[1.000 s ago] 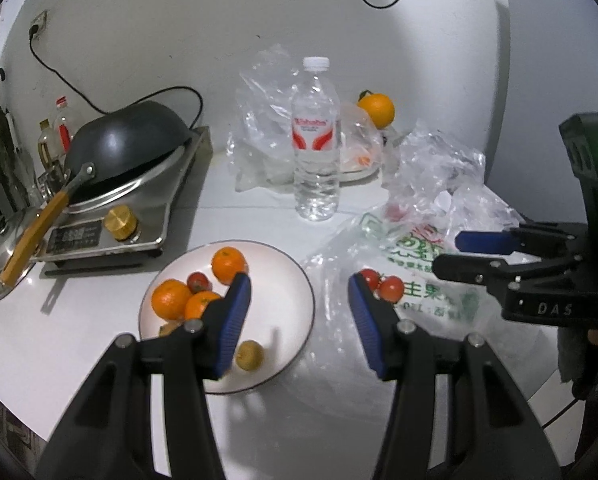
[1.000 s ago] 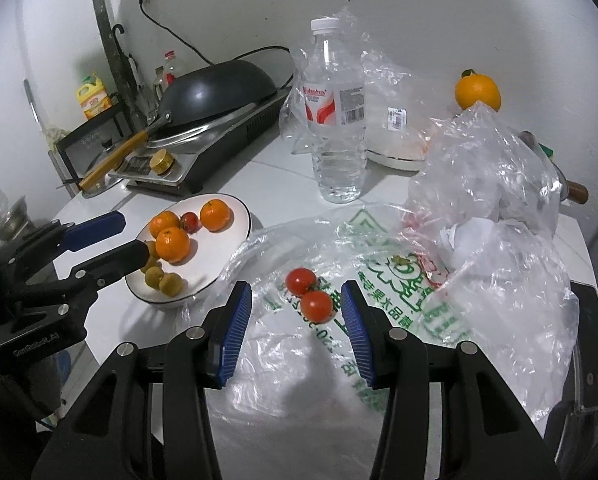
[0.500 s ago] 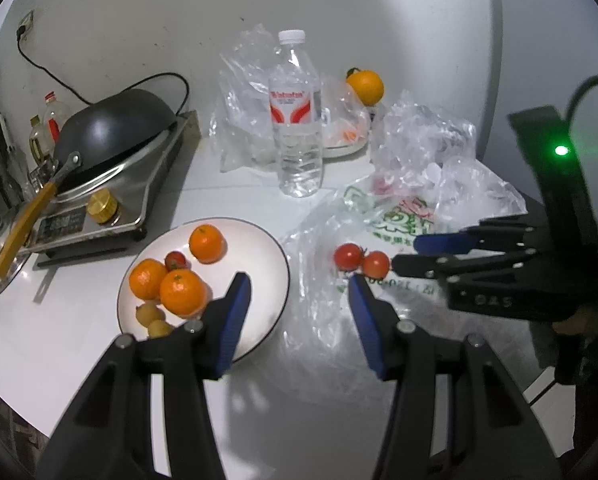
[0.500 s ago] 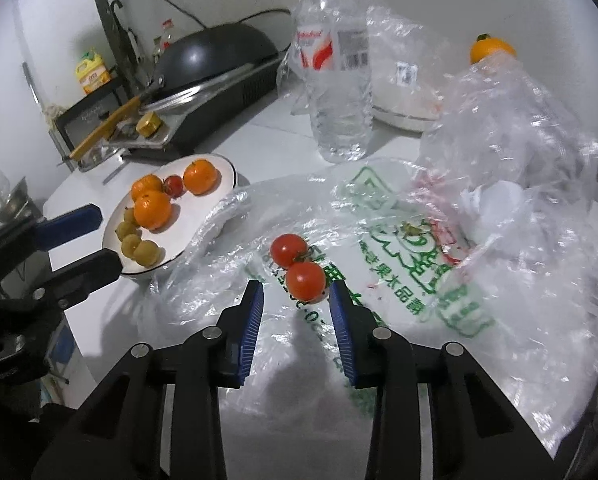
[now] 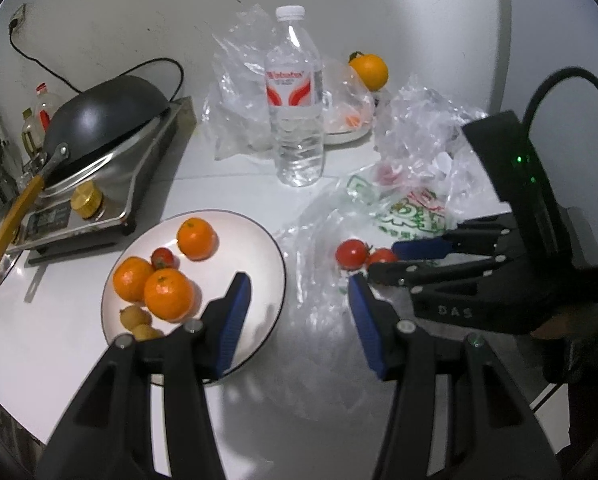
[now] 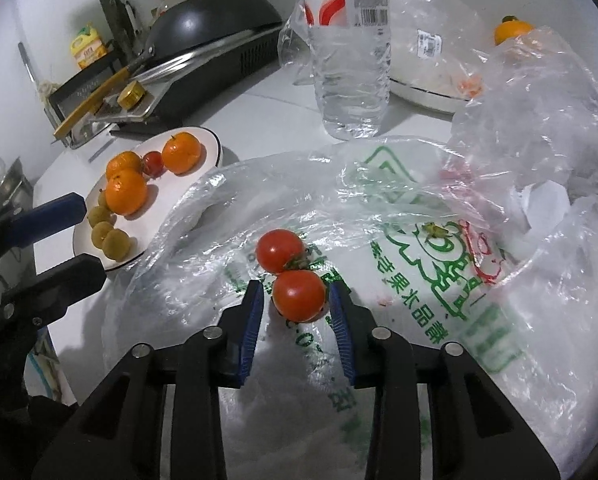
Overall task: Organize fruits
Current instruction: 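Grasp a red cherry tomato with the right tool while the left tool grasps the other tomato, then carry the tomato with the right tool while the left tool carries its tomato to the plate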
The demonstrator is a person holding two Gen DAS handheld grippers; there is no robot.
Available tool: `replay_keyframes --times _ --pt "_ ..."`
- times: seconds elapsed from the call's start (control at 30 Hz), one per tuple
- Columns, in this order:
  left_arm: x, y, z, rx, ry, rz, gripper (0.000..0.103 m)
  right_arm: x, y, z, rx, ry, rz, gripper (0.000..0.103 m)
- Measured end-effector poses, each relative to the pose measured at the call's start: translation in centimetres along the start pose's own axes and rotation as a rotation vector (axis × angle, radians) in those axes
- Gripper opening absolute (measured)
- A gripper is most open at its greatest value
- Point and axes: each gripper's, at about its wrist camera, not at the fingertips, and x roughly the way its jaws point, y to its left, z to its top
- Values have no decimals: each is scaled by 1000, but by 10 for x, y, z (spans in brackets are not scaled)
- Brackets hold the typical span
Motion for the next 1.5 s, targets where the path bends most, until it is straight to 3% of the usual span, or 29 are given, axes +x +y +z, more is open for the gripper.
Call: replay_keyframes --times 0.33,0.63,0.9,1.3,1.5 --pt "15 -19 9 55 20 -28 52 -18 -17 -5 19 -43 -15 29" --pt "33 -48 21 165 16 -70 52 -41 -44 -13 78 -99 -23 29" --pt "67 -62 26 231 72 -57 51 -46 -60 -16 113 -128 -9 29" --pt "106 -63 22 259 148 -9 32 -45 -74 -23 129 -135 3 29" --pt "107 -59 23 240 152 -16 29 -44 -74 -23 128 -134 5 29"
